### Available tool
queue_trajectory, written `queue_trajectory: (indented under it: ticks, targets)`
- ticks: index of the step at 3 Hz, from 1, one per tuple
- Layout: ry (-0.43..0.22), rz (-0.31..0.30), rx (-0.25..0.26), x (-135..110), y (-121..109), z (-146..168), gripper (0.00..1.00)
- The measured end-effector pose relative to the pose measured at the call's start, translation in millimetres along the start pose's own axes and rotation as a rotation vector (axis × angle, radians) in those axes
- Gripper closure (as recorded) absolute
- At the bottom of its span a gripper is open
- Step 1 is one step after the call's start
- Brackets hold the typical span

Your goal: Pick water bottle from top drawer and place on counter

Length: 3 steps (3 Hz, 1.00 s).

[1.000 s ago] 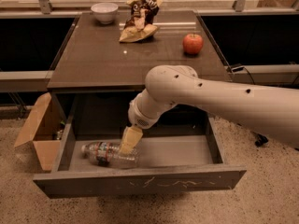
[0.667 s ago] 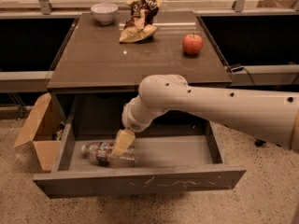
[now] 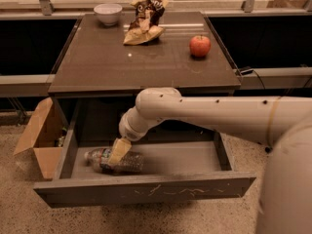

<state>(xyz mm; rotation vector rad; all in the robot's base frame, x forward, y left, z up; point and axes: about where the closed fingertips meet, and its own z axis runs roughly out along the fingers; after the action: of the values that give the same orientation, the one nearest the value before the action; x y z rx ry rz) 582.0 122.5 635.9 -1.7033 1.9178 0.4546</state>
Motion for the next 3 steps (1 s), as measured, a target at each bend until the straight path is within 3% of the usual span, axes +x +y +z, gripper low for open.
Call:
queue_trajectory:
  ticks: [1,2,3]
  targets:
    - [0.005,0.004,0.060,1.1,-50.6,45.3,0.00]
    - [0.005,0.004,0.052,1.3,-44.4,38.7,0.04]
    - [0.006,0.001,0.028,6.6,-23.6,23.6,0.27]
